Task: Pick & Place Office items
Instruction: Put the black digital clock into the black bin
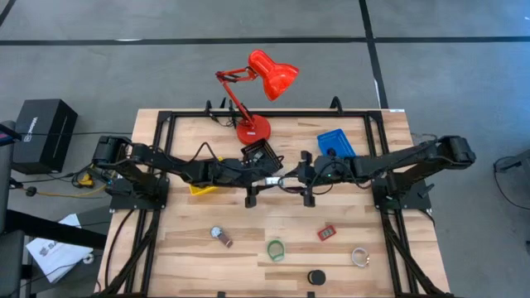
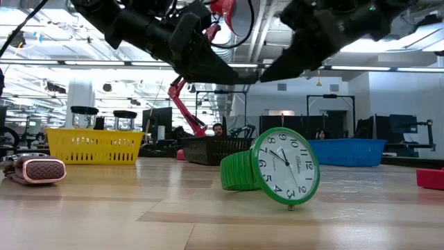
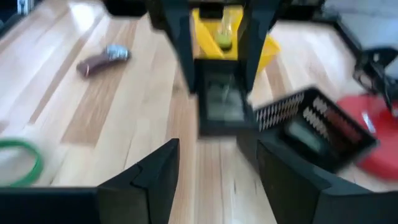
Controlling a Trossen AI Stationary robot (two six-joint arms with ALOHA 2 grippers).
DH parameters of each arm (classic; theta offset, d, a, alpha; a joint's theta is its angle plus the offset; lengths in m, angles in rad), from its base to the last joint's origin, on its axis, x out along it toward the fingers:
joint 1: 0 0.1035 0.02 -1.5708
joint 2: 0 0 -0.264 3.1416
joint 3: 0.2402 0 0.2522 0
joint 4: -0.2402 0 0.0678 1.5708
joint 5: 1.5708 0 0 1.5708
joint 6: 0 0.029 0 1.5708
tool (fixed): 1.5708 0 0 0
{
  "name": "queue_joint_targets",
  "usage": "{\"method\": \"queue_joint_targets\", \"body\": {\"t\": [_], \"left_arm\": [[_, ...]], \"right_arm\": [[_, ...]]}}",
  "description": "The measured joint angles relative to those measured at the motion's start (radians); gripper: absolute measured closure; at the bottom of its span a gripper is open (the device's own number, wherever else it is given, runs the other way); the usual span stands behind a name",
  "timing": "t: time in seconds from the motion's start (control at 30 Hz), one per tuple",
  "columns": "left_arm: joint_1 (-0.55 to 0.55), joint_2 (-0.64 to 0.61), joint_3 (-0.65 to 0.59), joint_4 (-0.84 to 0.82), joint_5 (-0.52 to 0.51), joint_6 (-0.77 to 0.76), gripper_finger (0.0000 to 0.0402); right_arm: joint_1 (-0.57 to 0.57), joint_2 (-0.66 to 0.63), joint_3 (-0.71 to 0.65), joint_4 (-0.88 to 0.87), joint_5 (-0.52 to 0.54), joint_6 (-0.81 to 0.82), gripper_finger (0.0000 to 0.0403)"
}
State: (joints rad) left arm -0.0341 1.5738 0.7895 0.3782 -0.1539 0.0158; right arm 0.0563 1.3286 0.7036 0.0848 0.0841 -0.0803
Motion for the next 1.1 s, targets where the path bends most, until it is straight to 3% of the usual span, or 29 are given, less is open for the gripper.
{"method": "queue_joint_targets", "body": {"t": [0.2, 0.33, 0.53, 0.73, 0.93, 1.1], "left_arm": [[0.028, 0.0, 0.0, -0.018, -0.073, -0.053, 0.0239], [0.063, 0.0, 0.0, -0.026, -0.139, -0.154, 0.0241], [0.122, 0.005, 0.0, -0.063, -0.209, -0.21, 0.0239], [0.165, 0.064, 0.0, -0.068, -0.213, -0.261, 0.024], [0.214, 0.155, 0.004, -0.07, -0.134, -0.261, 0.0239], [0.256, 0.161, 0.021, -0.1, -0.124, -0.286, 0.0239]], "right_arm": [[0.0, -0.119, 0.0, -0.337, 0.0, 0.203, 0.0213], [0.002, -0.126, -0.001, -0.462, 0.003, 0.345, 0.0224], [0.001, -0.083, -0.001, -0.457, 0.022, 0.302, 0.024], [0.0, -0.078, 0.0, -0.439, 0.022, 0.24, 0.0256], [0.0, -0.087, 0.0, -0.437, 0.022, 0.228, 0.027], [0.0, -0.086, 0.0, -0.435, 0.022, 0.223, 0.0277]]}}
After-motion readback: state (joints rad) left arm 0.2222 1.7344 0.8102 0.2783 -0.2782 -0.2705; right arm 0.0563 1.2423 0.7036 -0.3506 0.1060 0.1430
